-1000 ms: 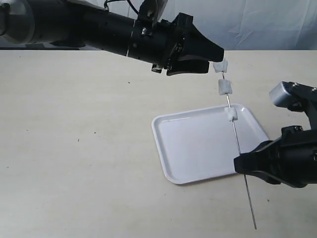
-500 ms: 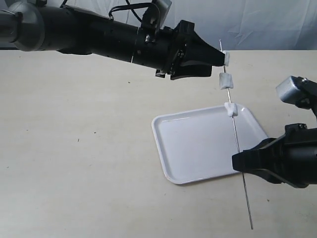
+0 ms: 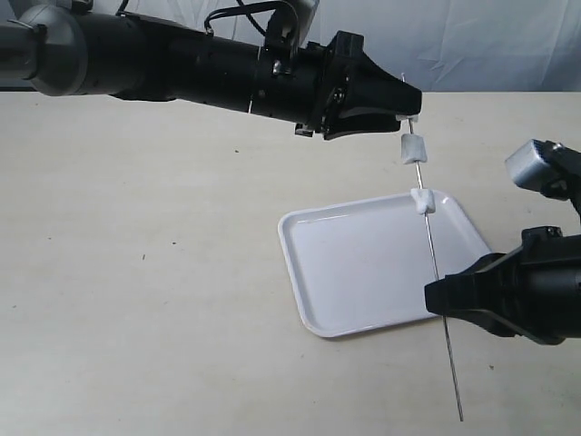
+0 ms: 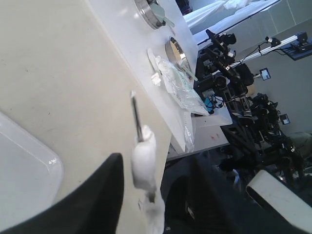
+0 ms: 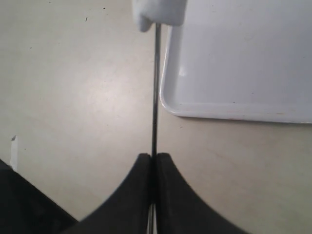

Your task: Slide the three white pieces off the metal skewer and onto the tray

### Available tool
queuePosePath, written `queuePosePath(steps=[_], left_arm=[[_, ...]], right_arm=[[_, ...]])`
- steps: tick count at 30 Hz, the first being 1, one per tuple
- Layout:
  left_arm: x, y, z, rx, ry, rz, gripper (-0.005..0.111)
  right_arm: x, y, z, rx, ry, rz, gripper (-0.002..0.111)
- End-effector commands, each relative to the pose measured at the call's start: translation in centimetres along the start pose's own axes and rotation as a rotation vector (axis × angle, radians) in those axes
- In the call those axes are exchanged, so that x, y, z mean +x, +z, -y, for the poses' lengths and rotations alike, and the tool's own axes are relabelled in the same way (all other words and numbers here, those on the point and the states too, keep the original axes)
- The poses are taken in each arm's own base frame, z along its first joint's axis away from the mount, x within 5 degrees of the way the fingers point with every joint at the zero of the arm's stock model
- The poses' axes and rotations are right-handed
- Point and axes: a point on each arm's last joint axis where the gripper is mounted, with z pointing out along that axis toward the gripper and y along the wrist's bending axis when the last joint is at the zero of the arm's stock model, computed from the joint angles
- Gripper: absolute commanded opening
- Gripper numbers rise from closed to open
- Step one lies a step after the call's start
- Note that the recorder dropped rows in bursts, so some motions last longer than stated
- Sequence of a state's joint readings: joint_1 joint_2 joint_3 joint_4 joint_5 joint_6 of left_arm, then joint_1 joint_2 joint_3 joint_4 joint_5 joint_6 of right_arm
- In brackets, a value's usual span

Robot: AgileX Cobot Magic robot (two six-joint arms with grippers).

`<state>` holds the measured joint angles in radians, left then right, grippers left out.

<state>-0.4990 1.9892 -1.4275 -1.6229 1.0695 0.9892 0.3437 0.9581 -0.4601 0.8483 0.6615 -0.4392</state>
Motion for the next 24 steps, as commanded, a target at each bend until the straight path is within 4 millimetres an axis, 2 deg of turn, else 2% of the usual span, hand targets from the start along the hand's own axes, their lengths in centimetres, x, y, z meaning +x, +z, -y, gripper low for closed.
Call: queuePosePath(steps=[1, 12, 21, 24], left_arm=[[-0.06, 0.08, 0.15, 0.018, 0.000, 0.015, 0.030], [-0.08, 0.08, 0.12, 0.015, 0.003, 0.017, 0.000], [-0.55, 0.07, 0.02, 0.004, -0.019, 0.068, 0.000], [-0.68, 0.06, -0.01, 0.001, -0.011, 0.083, 0.000]], right_arm=[[0.07, -0.05, 0.09, 0.001, 0.000, 0.007, -0.001], [0.09, -0.05, 0.08, -0.001, 0.001, 0.005, -0.001], [0.31, -0.03, -0.03, -0.012, 0.000, -0.018, -0.001], [1.05, 0.30, 0.35, -0.008, 0.021, -0.039, -0.001]])
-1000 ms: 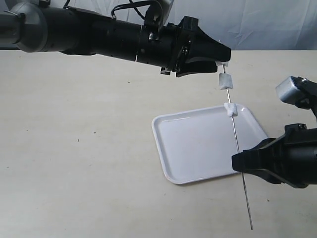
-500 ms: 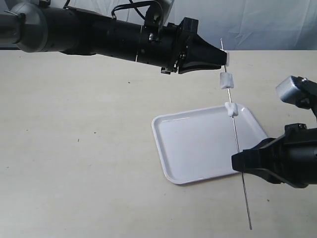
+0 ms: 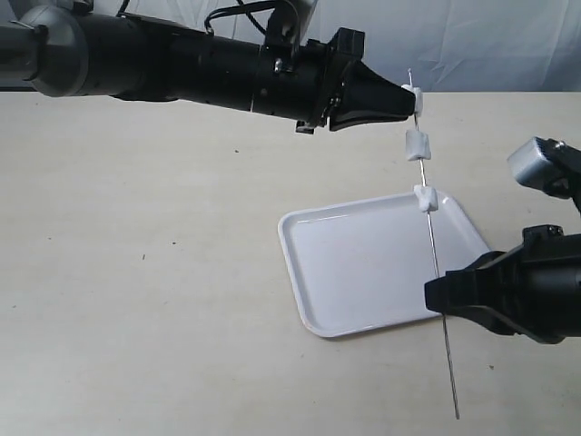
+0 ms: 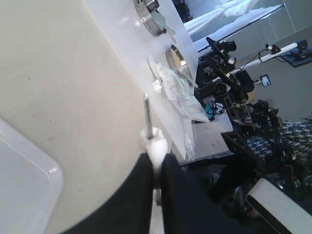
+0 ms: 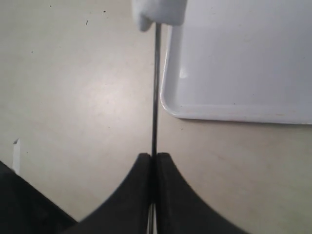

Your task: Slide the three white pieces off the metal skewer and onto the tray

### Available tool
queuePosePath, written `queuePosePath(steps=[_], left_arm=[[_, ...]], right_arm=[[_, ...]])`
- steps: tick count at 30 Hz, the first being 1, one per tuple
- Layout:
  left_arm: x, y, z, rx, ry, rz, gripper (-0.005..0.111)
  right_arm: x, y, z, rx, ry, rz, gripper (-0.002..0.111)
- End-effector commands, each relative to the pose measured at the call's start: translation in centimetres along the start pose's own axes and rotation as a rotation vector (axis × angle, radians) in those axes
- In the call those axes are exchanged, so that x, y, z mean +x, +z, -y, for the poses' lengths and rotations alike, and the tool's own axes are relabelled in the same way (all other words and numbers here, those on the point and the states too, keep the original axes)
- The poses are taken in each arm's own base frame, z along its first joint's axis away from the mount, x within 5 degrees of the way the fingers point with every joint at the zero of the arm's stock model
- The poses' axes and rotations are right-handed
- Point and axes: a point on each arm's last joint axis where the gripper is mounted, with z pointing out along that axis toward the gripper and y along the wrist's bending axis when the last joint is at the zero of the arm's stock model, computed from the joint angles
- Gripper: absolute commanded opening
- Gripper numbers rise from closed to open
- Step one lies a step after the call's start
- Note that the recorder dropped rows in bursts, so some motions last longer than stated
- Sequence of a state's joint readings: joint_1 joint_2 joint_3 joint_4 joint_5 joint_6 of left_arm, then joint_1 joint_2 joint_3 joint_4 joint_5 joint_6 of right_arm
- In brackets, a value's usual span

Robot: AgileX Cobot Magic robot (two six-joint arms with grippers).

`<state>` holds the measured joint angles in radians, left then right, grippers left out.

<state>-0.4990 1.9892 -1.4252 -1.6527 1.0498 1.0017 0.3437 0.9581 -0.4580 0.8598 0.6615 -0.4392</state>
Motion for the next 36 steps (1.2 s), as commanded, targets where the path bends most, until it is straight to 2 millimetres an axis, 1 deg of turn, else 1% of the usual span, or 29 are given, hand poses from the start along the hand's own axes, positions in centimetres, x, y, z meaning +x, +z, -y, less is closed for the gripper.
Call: queuePosePath(steps=[1, 4, 7, 12, 14, 17, 20, 22, 25, 29, 31, 36], left_arm=[[-0.5, 0.1, 0.1, 0.005, -0.006, 0.057, 0.000], [-0.8, 0.1, 0.0, -0.003, -0.008, 0.087, 0.000], [-1.0, 0.0, -0.3, -0.037, 0.014, 0.111, 0.000], [-1.3, -0.1, -0.9, -0.101, 0.024, 0.146, 0.000], [-1.0, -0.1, -1.4, -0.161, 0.027, 0.112, 0.000], [0.1, -0.5, -3.2, -0.355, 0.064, -0.023, 0.000], [1.6, -0.9, -5.2, -0.509, 0.016, -0.163, 0.000], [2.6, -1.0, -6.5, -0.562, -0.036, -0.238, 0.000], [4.1, -0.4, -8.4, -0.553, -0.109, -0.326, 0.000], [5.7, 0.8, -10.3, -0.543, -0.170, -0.371, 0.000], [6.4, 1.5, -11.1, -0.541, -0.194, -0.385, 0.000], [7.8, 2.5, -12.1, -0.535, -0.225, -0.426, 0.000]], right_arm=[[1.4, 0.4, 0.6, 0.001, 0.020, -0.053, -0.001], [2.7, 0.9, 1.3, 0.010, 0.049, -0.087, -0.001], [3.6, 1.3, 1.4, -0.022, 0.067, -0.106, -0.001], [3.9, 1.3, 1.3, -0.042, 0.071, -0.117, -0.001], [3.9, 1.2, 1.2, -0.043, 0.065, -0.110, -0.001], [3.8, 1.1, 1.3, -0.030, 0.048, -0.095, -0.001], [3.7, 1.1, 1.4, -0.017, 0.046, -0.079, -0.001], [3.5, 1.1, 1.5, -0.008, 0.052, -0.056, -0.001], [3.2, 1.1, 1.5, -0.005, 0.058, -0.034, -0.001], [2.8, 0.9, 1.2, -0.013, 0.051, -0.028, -0.001], [2.9, 0.9, 1.2, -0.014, 0.051, -0.030, -0.001], [2.8, 0.9, 1.3, -0.011, 0.051, -0.024, -0.001]])
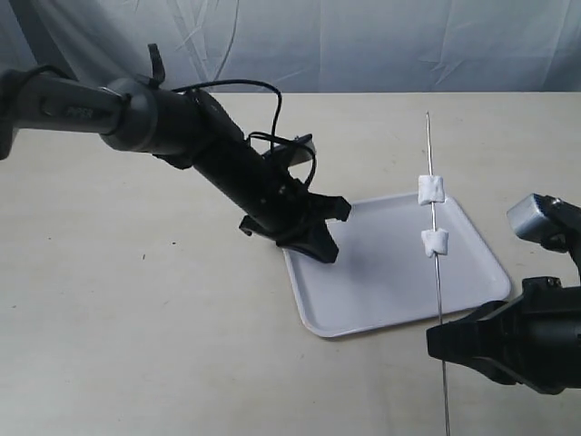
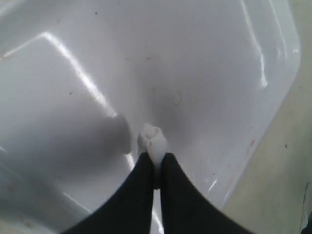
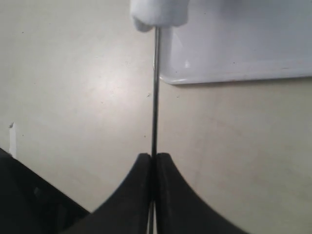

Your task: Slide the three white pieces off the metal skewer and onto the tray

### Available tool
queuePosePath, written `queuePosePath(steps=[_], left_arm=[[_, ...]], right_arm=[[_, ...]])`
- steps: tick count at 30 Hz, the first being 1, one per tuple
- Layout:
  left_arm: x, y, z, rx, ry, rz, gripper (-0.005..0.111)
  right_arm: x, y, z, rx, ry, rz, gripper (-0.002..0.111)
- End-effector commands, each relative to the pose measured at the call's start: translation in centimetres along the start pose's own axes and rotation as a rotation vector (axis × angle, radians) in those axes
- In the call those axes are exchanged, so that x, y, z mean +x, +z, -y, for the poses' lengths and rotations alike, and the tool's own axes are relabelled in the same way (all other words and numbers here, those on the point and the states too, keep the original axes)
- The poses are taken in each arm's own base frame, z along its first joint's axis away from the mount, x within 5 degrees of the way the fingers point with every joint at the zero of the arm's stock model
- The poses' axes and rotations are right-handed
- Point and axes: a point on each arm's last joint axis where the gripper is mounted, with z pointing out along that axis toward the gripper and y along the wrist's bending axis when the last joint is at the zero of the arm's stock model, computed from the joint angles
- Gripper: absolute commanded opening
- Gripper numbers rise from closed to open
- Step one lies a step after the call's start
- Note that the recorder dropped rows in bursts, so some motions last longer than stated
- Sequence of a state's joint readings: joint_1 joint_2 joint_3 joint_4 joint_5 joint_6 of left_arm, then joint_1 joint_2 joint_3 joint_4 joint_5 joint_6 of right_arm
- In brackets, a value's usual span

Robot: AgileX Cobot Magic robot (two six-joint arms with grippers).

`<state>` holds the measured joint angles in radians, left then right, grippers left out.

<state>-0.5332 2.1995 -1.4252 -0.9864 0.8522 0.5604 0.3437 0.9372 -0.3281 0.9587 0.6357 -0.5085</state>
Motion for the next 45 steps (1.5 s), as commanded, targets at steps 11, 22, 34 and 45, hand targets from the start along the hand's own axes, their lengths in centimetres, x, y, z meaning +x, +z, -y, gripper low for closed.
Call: queuePosePath(steps=[11, 22, 34, 45], left_arm=[[-0.3, 1.5, 1.5, 0.168, -0.048, 0.001, 0.041], [-1.8, -6.4, 5.7, 0.558, 0.163, 0.164, 0.044], [-1.8, -7.6, 7.9, 0.616, 0.310, 0.255, 0.044], [-0.9, -10.3, 11.0, 0.622, 0.415, 0.289, 0.044]], right_arm=[[-0.2, -0.1, 0.0, 0.004, -0.014, 0.018, -0.001], [-0.1, -0.1, -0.2, -0.010, -0.009, 0.006, -0.001], [-1.6, -0.8, -1.5, -0.083, -0.016, 0.062, -0.001], [-2.3, -0.9, -1.3, -0.049, -0.013, 0.121, -0.001]])
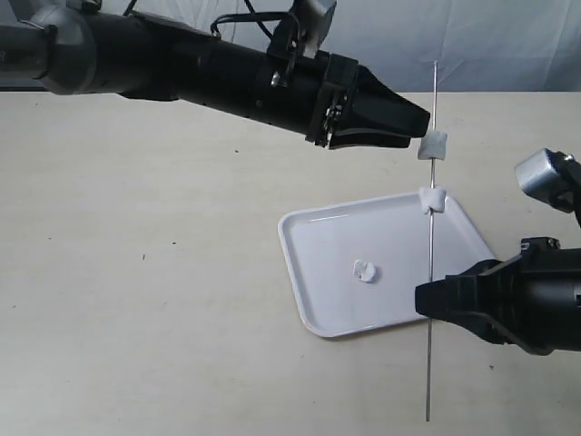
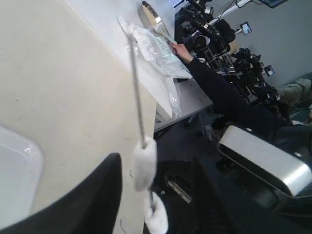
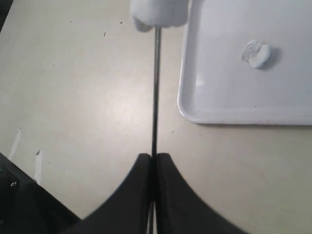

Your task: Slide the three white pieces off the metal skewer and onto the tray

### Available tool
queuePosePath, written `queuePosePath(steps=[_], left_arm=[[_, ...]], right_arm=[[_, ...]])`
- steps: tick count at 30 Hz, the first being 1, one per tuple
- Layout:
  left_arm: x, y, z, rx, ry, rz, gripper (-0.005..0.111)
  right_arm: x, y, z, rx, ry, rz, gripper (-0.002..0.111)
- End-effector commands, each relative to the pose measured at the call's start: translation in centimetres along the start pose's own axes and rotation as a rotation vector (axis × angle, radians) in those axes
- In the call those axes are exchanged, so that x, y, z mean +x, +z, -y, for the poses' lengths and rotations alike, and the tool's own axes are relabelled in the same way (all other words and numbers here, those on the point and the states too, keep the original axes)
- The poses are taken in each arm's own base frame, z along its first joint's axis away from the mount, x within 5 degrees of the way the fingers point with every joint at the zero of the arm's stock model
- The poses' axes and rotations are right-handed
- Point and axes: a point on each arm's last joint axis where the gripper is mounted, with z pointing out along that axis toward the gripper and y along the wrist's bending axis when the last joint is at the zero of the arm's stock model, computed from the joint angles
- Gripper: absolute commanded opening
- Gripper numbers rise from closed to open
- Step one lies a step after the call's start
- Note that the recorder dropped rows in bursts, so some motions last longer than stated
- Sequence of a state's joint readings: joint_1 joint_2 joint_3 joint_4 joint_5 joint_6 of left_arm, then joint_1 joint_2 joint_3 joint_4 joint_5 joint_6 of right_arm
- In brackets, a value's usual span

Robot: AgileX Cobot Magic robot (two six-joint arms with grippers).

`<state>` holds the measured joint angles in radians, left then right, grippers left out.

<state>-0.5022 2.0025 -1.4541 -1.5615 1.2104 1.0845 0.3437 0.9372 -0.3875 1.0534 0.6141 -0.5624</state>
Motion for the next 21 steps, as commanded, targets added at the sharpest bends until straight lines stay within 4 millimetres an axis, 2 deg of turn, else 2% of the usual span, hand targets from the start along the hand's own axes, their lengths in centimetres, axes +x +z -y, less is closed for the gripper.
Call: queuePosePath(steps=[1, 7, 14, 21], left_arm=[[-0.2, 0.0, 1.4, 0.025, 0.027, 0.006, 0.044], [0.1, 1.1, 1.9, 0.061, 0.023, 0.017, 0.044], [0.6, 1.7, 0.9, 0.058, 0.007, -0.003, 0.044], [-0.3, -1.0, 0.0, 0.004, -0.017, 0.031, 0.044]], right_arm=[[-0.3, -0.1, -0.1, 0.002, -0.006, 0.021, -0.001], [-0.3, -0.1, -0.3, -0.022, 0.020, 0.020, -0.001], [-0.1, -0.1, -0.5, -0.047, 0.016, -0.005, -0.001], [-0.3, -0.1, -0.3, -0.027, 0.014, 0.019, -0.001]])
